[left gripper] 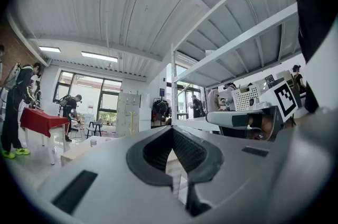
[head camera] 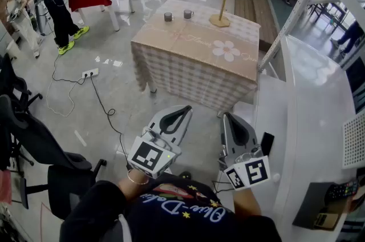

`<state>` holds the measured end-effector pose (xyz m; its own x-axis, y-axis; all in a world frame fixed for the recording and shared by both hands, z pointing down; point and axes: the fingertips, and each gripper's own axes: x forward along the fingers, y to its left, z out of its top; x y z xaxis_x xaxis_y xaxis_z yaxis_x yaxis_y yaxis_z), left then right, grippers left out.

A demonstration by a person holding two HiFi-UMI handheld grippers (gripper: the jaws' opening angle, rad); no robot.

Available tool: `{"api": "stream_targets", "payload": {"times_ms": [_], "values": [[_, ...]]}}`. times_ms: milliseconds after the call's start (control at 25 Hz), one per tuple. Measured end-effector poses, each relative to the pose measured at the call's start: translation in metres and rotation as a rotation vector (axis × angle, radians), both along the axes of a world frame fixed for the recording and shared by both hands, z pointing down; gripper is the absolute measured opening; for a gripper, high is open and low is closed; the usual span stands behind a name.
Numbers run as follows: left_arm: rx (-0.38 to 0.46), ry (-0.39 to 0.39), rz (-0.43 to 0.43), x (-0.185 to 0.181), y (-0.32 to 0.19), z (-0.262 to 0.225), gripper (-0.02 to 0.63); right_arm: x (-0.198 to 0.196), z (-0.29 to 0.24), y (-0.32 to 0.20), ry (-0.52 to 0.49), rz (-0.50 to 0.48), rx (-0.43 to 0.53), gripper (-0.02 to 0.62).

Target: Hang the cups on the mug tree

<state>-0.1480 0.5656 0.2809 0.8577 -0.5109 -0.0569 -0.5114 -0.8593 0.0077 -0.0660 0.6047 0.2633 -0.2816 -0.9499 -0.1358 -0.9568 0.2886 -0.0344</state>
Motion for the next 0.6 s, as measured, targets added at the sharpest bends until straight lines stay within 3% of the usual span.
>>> {"api": "stream_targets", "payload": {"times_ms": [600], "values": [[0.004, -0.003, -0.004, 0.0005, -0.0002, -0.0027, 0.002, 0.0021, 0.0006, -0.0018, -0.047, -0.008, 0.011, 0.008]]}}
